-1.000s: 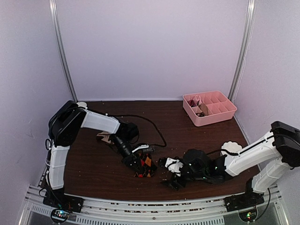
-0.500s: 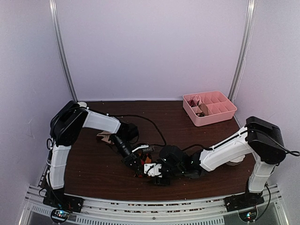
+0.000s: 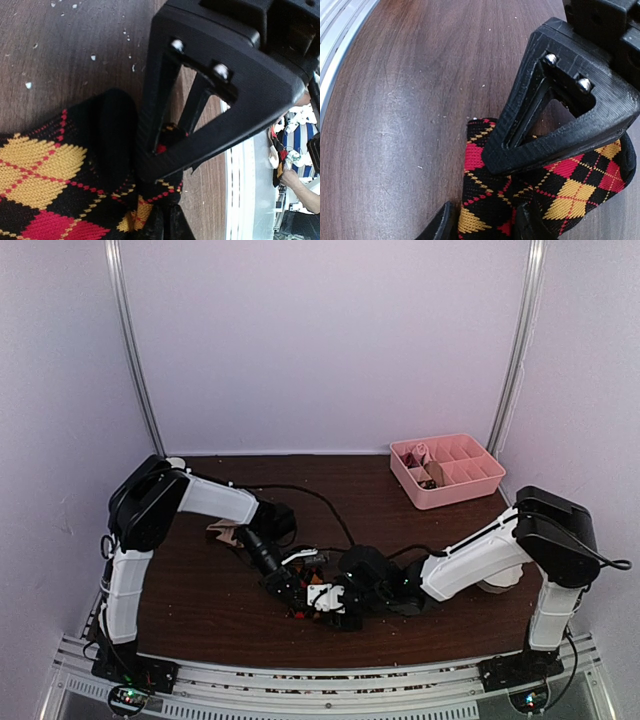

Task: Roll the socks
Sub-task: Roll the sock at the center of the board.

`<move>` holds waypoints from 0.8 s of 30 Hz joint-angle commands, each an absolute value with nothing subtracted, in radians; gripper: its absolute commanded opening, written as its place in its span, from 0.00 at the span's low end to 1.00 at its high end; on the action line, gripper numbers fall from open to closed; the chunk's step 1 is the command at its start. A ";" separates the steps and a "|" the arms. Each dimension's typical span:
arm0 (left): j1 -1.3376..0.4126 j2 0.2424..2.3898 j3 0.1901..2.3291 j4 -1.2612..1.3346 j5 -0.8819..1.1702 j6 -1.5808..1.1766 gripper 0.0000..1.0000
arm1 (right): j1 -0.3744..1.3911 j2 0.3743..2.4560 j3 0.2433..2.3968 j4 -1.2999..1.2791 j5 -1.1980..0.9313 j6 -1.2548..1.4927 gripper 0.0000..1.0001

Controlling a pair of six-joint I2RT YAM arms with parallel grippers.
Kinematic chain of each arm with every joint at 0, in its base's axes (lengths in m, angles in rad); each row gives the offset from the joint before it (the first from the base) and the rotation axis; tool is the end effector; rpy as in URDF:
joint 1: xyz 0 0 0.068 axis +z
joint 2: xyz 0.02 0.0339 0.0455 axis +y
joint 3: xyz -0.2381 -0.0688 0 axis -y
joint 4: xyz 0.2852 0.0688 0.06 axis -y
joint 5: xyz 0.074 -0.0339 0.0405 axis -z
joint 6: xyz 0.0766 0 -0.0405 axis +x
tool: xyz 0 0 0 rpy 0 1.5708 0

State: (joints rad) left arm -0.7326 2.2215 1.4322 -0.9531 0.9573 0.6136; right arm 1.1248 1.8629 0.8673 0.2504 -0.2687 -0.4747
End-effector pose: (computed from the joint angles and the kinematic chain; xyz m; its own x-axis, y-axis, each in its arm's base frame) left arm 0.2462 -0.3057 0.0264 -0.4369 0.8390 -0.3243 0.6517 0.0468 -0.7570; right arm 0.1554 0.3721 0.0346 0.1759 -0.6538 -0.7360 -0.9822 -0.0663 -0.1758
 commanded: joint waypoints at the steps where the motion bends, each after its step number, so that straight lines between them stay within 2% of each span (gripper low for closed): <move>1: -0.729 2.270 1.437 -0.960 0.861 0.645 0.06 | 1.117 1.907 0.890 0.179 -0.253 -0.512 0.35; 3: -0.729 2.264 1.439 -0.961 0.851 0.649 0.11 | 1.112 1.920 0.909 0.138 -0.269 -0.514 0.29; 6: -0.726 2.235 1.436 -0.955 0.830 0.652 0.26 | 1.093 1.947 0.923 0.111 -0.291 -0.479 0.19; 10: -0.701 2.155 1.421 -0.954 0.835 0.670 0.39 | 1.053 2.004 0.959 0.038 -0.372 -0.404 0.14; 12: -0.684 2.104 1.404 -0.956 0.840 0.684 0.52 | 1.037 2.031 0.979 -0.005 -0.412 -0.379 0.12; 19: -0.658 1.941 1.294 -0.849 0.792 0.679 0.54 | 0.998 2.076 1.058 -0.164 -0.556 -0.252 0.04; 24: -0.658 1.847 1.217 -0.775 0.795 0.690 0.53 | 0.945 2.071 1.046 -0.164 -0.690 -0.052 0.01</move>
